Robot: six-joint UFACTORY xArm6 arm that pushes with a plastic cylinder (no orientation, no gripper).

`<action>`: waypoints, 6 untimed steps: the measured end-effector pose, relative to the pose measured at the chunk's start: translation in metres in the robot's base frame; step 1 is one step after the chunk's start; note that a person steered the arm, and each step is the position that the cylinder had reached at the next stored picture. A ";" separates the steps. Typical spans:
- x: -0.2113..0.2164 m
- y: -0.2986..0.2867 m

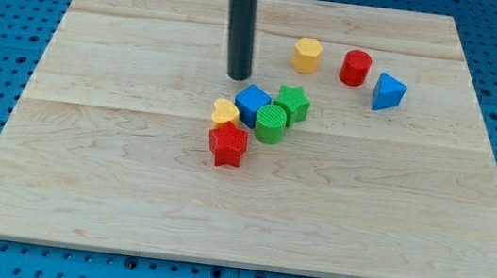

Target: Nudge the group of blocks up and a bit left

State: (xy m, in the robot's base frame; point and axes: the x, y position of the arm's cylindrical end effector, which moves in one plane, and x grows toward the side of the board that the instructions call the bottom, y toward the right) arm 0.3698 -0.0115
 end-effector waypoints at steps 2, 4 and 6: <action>-0.006 0.076; 0.055 0.141; 0.070 0.087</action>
